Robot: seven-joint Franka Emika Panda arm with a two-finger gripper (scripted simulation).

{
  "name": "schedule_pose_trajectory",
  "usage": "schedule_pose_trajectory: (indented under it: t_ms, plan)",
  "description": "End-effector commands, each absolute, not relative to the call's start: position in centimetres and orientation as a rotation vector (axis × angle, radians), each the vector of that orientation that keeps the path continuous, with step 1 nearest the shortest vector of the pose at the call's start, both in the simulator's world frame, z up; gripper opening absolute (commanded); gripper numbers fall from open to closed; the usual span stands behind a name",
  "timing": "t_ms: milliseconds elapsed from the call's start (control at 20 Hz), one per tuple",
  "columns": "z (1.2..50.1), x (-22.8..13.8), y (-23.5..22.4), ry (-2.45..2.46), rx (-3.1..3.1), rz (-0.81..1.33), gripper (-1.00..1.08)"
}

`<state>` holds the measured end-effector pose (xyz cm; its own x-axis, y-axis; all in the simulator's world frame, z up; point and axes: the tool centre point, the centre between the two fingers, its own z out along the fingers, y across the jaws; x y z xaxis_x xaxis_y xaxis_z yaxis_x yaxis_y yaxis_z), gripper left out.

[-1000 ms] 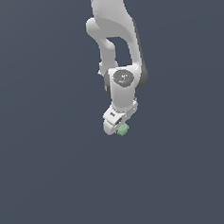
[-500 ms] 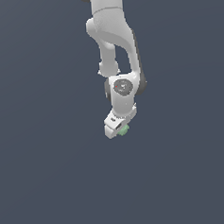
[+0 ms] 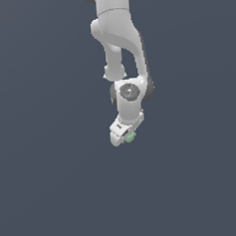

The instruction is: Pick up the object and move it to a goal position.

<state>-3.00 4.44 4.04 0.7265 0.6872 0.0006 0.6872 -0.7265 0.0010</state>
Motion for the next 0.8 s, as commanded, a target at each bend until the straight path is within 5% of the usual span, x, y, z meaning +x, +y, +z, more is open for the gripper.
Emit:
schedule_pose_trajectory:
  t_ms: [0,750]
  plan:
    - [4.0,-3.0,4.5,1.162,2.919,0.000,-1.00]
    - [8.5,-4.2,1.6,1.162,2.918,0.001,-1.00]
